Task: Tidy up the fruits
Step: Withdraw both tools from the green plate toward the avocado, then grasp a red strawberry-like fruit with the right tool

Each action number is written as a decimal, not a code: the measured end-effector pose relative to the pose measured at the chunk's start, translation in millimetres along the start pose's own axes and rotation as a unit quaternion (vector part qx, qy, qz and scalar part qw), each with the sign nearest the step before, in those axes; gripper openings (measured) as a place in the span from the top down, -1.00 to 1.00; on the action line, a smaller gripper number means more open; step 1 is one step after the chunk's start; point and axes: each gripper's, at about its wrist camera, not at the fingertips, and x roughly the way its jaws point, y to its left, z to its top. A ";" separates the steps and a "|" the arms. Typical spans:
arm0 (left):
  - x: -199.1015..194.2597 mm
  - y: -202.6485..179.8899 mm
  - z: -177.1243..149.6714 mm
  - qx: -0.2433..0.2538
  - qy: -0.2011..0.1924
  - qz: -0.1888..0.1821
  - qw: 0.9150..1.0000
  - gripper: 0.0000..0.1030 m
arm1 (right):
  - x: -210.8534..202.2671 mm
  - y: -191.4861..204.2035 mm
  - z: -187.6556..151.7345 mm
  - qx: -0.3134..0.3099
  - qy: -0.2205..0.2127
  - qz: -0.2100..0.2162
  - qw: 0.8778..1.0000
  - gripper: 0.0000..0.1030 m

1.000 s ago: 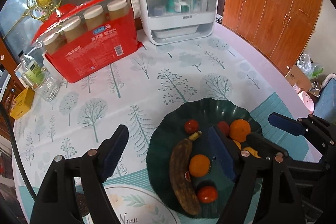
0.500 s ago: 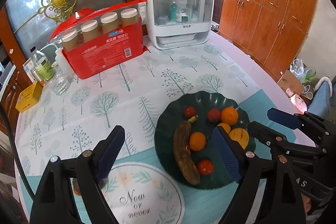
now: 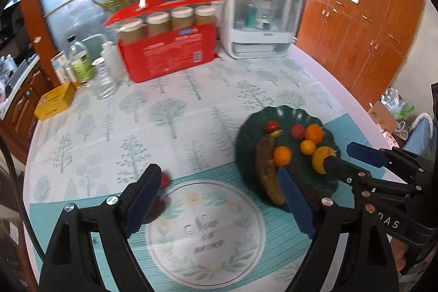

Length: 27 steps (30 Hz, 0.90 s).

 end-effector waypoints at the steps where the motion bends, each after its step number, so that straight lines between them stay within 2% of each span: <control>1: -2.9 8.3 -2.1 -0.006 -0.002 0.005 1.000 -0.67 | 0.6 4.7 0.7 -0.003 -0.001 0.002 1.000 0.04; 7: -16.4 62.8 -16.7 -0.042 -0.009 0.041 0.998 -0.68 | 6.8 39.4 9.5 -0.029 -0.007 0.018 0.999 0.04; 13: -8.6 117.4 -38.4 -0.080 0.014 0.065 0.995 -0.69 | 24.1 72.3 15.9 -0.057 0.001 0.034 0.998 0.04; 18: 10.0 144.0 -56.3 -0.105 0.039 0.054 0.992 -0.69 | 47.4 94.5 20.3 -0.073 0.011 0.047 0.996 0.04; 27: 64.6 150.3 -76.3 -0.107 0.082 0.023 0.991 -0.69 | 117.5 120.3 31.4 -0.061 0.062 0.089 0.992 0.04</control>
